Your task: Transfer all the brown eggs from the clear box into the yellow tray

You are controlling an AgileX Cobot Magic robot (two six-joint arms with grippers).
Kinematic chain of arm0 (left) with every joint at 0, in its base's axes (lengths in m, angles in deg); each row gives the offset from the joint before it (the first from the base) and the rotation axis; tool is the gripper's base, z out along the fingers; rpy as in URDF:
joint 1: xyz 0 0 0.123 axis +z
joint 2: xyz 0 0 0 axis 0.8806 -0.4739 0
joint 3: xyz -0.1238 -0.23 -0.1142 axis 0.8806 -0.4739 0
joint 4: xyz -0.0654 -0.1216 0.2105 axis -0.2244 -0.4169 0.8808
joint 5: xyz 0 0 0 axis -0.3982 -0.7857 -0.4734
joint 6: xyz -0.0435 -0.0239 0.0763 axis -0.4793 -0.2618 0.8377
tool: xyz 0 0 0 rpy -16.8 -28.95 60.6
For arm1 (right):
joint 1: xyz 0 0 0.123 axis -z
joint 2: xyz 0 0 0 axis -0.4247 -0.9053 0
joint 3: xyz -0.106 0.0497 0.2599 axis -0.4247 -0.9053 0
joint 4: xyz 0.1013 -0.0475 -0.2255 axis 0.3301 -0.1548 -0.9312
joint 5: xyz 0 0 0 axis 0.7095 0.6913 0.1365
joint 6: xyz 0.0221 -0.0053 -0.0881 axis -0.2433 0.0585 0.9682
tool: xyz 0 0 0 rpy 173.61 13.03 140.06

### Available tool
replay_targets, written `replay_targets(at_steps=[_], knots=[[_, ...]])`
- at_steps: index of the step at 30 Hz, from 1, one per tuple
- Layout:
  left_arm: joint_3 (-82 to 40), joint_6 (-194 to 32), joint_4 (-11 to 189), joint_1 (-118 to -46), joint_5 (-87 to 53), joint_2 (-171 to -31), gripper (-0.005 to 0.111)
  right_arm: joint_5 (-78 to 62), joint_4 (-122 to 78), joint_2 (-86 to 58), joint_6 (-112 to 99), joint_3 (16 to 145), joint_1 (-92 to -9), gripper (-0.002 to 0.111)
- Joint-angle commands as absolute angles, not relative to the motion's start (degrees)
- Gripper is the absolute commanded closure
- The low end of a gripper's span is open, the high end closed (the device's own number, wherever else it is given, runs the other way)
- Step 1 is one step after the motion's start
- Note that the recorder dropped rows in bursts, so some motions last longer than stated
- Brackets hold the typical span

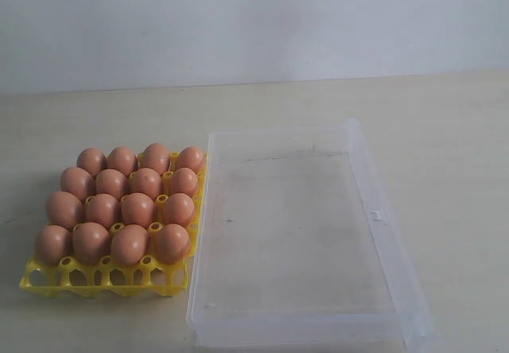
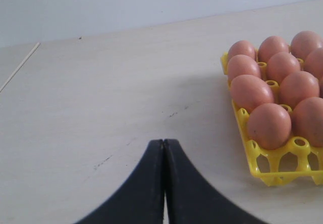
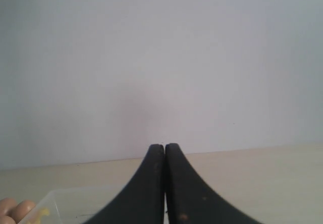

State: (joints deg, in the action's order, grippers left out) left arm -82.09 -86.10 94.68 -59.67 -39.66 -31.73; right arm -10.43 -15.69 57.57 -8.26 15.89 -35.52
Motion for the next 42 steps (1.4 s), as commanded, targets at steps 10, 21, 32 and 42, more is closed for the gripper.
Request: replay_targets(at_steps=[10, 21, 32, 42], knots=[[-81.9, -86.4, 94.5, -60.0, -39.1, -31.4, 0.107, -10.4, -16.1, 58.0, -7.4, 15.7, -35.2, 0.108], [-81.9, -86.4, 94.5, -60.0, -39.1, -31.4, 0.107, -10.4, -16.2, 58.0, -7.4, 15.7, -32.5, 0.108], [-81.9, -86.4, 94.5, -60.0, -39.1, -31.4, 0.107, -10.4, -16.2, 58.0, -7.4, 15.7, -31.6, 0.108], [-81.9, -86.4, 94.5, -60.0, -39.1, -31.4, 0.107, -10.4, -16.2, 58.0, -7.4, 15.7, -30.0, 0.108]])
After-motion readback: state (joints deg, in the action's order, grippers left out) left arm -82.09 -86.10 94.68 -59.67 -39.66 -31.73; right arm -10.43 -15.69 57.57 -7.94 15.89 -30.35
